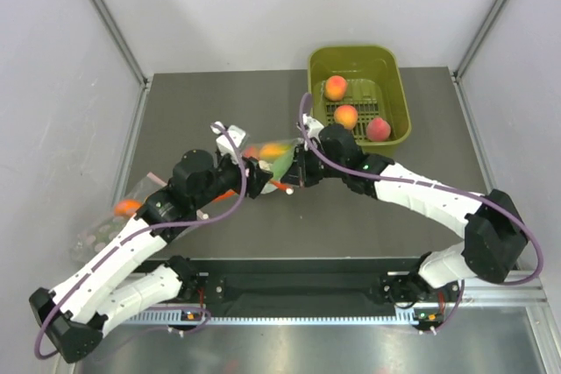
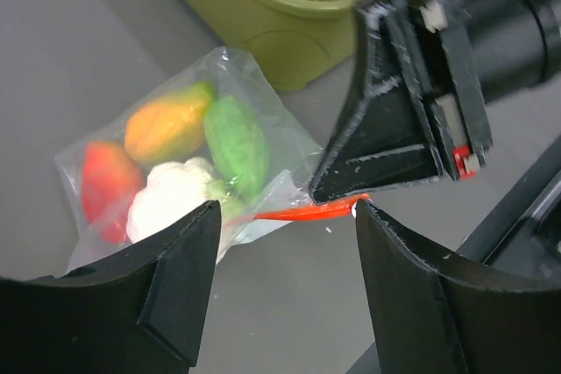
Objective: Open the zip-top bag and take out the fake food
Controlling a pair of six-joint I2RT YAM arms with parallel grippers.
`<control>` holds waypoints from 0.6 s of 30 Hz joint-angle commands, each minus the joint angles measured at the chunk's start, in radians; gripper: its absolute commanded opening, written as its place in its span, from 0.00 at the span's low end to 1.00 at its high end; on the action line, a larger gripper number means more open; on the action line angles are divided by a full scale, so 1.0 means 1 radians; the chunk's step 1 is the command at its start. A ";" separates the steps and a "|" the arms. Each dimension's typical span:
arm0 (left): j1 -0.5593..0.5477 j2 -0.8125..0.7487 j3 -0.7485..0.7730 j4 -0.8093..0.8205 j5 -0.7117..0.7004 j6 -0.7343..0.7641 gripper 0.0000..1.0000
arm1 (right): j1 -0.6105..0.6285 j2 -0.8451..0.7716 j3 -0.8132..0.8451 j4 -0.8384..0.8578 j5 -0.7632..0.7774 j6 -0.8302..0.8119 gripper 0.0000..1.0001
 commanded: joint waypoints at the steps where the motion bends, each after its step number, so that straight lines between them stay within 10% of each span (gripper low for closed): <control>1: -0.054 0.064 0.078 -0.045 0.041 0.174 0.67 | -0.043 -0.056 0.038 0.041 -0.168 0.028 0.00; 18: -0.448 0.136 0.070 -0.055 -0.519 0.421 0.66 | -0.097 -0.150 0.047 0.101 -0.302 0.165 0.00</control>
